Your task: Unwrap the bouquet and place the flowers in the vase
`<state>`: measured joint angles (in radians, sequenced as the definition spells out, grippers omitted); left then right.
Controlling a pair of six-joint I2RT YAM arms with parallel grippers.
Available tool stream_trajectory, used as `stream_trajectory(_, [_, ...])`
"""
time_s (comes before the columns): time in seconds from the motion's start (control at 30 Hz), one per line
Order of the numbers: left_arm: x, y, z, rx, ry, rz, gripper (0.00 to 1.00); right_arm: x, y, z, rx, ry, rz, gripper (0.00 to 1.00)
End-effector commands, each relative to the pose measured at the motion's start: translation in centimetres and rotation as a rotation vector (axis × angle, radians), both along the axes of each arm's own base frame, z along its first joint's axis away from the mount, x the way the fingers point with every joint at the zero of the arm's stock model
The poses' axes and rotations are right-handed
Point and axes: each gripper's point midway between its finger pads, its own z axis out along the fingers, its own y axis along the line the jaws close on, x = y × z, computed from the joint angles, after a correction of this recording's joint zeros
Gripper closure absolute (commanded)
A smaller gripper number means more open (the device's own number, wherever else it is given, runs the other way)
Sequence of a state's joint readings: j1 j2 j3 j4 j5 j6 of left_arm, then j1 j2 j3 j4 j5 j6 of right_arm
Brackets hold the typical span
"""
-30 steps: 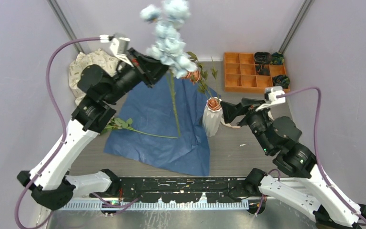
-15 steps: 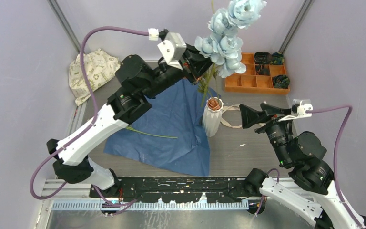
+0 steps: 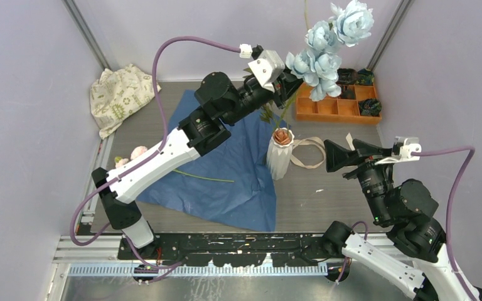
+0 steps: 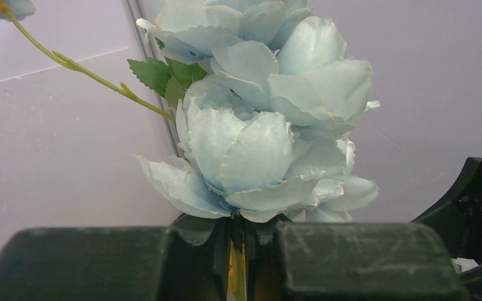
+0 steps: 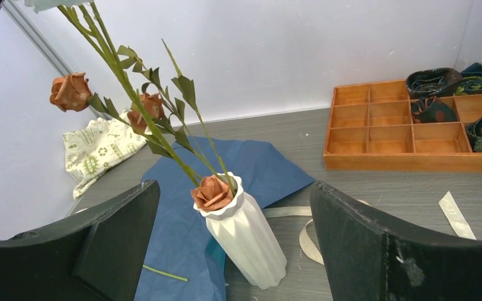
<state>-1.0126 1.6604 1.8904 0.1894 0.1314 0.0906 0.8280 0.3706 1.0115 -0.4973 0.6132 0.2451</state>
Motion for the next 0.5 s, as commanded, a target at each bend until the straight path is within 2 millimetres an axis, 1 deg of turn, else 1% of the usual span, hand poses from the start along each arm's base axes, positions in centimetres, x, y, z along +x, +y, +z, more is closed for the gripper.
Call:
stream_trajectory(0.0, [-1.5, 2.2, 6.0, -0.16, -0.099, 0.0, 0.88, -0.3, -1.0, 0.9, 0.017, -0.033, -0.028, 0.05])
stream_trajectory(0.13, [-1.3, 2.0, 5.3, -0.163, -0.082, -0.002, 0.88, -0.5, -1.2, 0.9, 0.02, -0.038, -0.03, 0.05])
stream_trajectory(0.37, [-2.4, 3.0, 7.0, -0.199, -0.091, -0.032, 0.88, -0.3, -0.7, 1.0, 0.022, -0.041, -0.014, 0.05])
stream_trajectory(0.47, [-2.8, 3.2, 7.4, -0.203, -0.09, -0.047, 0.88, -0.2, -0.5, 1.1, 0.021, -0.04, -0.009, 0.05])
